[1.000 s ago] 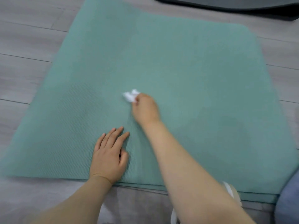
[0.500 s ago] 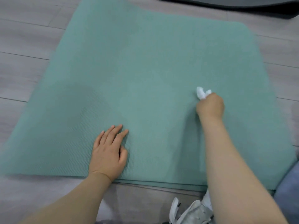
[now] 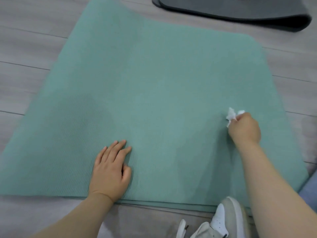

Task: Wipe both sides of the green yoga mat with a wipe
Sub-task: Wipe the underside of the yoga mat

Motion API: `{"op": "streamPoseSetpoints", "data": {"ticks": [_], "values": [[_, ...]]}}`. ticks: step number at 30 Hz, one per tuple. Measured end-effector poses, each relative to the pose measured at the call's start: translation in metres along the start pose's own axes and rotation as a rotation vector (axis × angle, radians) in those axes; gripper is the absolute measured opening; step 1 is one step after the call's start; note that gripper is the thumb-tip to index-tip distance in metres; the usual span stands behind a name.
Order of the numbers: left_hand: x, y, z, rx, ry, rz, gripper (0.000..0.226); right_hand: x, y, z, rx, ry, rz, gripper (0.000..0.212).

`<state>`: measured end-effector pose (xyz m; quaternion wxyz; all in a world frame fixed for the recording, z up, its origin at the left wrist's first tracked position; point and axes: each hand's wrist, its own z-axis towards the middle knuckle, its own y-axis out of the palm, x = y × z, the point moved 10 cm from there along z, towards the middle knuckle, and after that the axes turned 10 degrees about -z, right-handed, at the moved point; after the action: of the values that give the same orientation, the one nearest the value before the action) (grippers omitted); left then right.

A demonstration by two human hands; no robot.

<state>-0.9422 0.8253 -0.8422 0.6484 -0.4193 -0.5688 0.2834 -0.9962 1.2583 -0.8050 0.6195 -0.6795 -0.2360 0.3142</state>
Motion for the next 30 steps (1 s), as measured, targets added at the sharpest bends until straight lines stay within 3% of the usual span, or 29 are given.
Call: {"op": "streamPoseSetpoints", "data": {"ticks": [2, 4, 6, 8, 10, 11, 15, 18, 20, 23, 25, 27, 29, 30], "values": [[-0.001, -0.001, 0.001, -0.001, -0.007, -0.007, 0.053, 0.008, 0.0, -0.007, 0.008, 0.115, 0.04, 0.03], [0.0, -0.001, 0.0, -0.001, -0.006, -0.003, 0.053, -0.049, 0.013, -0.04, 0.023, 0.007, 0.086, 0.029], [0.001, -0.003, 0.001, 0.011, -0.003, 0.005, 0.054, -0.143, 0.033, -0.094, -0.01, -0.247, 0.17, 0.026], [0.001, -0.003, 0.001, 0.012, -0.004, 0.01, 0.053, -0.233, 0.054, -0.172, -0.169, -0.618, 0.17, 0.035], [0.0, -0.003, 0.001, 0.019, -0.007, 0.012, 0.053, -0.274, 0.066, -0.226, -0.314, -0.946, 0.082, 0.042], [0.001, -0.003, 0.0, 0.019, -0.007, 0.011, 0.052, -0.272, 0.066, -0.222, -0.334, -0.998, 0.068, 0.04], [0.0, -0.004, -0.002, 0.024, -0.007, -0.005, 0.049, -0.164, 0.037, -0.101, -0.184, -0.699, 0.045, 0.04], [0.001, -0.004, -0.002, 0.031, -0.004, -0.006, 0.049, -0.019, 0.005, -0.019, -0.059, -0.192, -0.004, 0.039], [0.001, -0.005, 0.0, 0.04, -0.008, -0.012, 0.049, 0.013, 0.001, -0.017, -0.028, 0.02, 0.047, 0.038], [0.001, -0.003, -0.001, 0.032, -0.001, -0.003, 0.05, -0.07, 0.02, -0.062, -0.02, -0.122, 0.161, 0.039], [0.0, -0.003, 0.0, 0.034, 0.001, 0.001, 0.05, -0.161, 0.043, -0.121, -0.101, -0.392, 0.218, 0.028], [0.001, -0.003, -0.001, 0.034, 0.005, -0.001, 0.048, -0.23, 0.065, -0.194, -0.287, -0.695, 0.156, 0.042], [0.001, -0.005, -0.002, 0.042, 0.006, -0.015, 0.046, -0.241, 0.067, -0.212, -0.364, -0.872, 0.109, 0.044], [0.002, -0.006, -0.001, 0.046, 0.005, -0.02, 0.045, -0.23, 0.054, -0.195, -0.331, -0.875, 0.135, 0.039]]}}
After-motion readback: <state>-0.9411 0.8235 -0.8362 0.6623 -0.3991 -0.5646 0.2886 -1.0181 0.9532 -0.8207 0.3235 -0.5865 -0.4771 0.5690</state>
